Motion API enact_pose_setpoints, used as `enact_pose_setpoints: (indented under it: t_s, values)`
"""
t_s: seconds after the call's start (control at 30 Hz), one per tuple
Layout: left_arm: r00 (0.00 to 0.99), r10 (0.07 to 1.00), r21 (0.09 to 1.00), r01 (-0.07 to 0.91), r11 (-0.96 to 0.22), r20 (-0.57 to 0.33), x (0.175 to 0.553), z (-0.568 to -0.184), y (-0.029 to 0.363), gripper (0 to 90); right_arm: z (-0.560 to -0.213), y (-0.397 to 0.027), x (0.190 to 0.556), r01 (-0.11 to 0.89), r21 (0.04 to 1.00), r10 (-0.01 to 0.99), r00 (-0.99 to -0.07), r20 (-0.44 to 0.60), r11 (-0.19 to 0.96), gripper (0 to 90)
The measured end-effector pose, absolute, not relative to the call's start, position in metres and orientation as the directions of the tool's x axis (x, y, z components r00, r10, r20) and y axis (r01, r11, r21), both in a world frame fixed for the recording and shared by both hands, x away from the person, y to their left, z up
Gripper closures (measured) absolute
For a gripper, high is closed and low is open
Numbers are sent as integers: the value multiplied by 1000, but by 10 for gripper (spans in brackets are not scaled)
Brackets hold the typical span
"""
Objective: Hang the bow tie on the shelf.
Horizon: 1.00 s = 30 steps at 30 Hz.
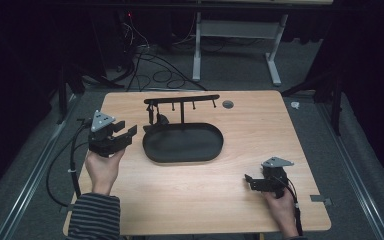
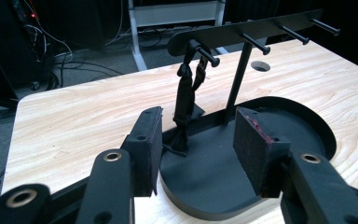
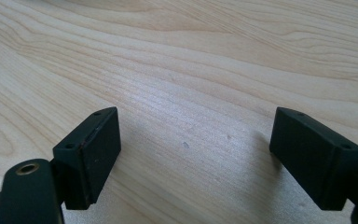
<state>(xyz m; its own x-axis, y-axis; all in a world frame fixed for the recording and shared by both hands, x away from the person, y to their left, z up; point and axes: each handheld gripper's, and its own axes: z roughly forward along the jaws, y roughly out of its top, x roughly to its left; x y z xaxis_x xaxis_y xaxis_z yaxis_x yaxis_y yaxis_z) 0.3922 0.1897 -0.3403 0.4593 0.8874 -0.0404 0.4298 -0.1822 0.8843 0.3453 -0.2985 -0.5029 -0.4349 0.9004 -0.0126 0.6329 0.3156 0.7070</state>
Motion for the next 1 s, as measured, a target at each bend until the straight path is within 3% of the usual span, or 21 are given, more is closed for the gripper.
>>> enact_pose_setpoints:
  t_s: [1.0]
  values:
    - [447, 891, 881, 449, -148, -78, 367, -358, 204, 509, -503, -298, 345, 633, 707, 901, -435, -13, 315, 176]
